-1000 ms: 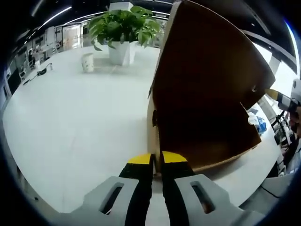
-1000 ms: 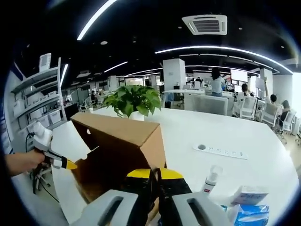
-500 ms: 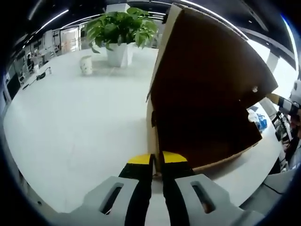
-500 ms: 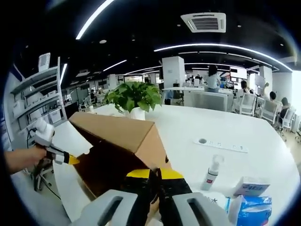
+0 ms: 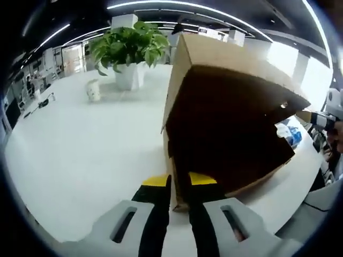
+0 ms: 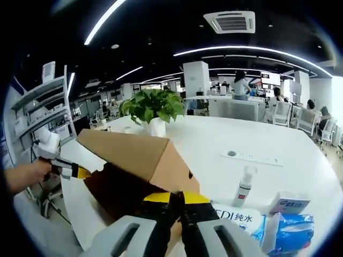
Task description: Operate the shoe box by opening the lid, removing the specified soft item, and placing it in the target area until the item is outside and the box remains undamaged.
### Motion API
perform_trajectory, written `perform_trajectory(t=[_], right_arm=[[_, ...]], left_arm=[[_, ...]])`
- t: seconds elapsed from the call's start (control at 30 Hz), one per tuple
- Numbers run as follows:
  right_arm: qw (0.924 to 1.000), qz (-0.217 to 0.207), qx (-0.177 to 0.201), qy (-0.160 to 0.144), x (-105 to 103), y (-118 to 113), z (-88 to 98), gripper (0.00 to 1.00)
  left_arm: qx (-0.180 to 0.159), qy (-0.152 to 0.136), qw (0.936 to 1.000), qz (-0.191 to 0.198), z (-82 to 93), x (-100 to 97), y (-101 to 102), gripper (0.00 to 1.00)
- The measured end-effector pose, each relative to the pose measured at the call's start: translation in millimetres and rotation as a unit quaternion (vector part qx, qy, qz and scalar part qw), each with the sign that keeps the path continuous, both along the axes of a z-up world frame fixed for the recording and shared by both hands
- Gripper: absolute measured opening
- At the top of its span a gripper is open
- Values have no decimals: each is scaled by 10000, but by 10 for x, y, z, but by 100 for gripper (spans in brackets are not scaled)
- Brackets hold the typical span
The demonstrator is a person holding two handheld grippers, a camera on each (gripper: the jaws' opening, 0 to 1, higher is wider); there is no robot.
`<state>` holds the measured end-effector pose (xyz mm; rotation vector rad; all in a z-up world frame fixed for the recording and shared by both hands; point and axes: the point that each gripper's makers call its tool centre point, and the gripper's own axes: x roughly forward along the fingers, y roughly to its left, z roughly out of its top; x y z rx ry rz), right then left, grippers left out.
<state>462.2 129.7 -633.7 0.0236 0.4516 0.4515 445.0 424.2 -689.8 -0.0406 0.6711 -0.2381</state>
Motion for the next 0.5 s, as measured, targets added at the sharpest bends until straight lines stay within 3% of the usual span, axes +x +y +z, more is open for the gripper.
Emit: perform_trajectory(t=[0.5], right_arm=[[9988,261,-226,345,-167,34,-314,0]], left_arm=[[42,-478,9981,-380,263,69,-96,16]])
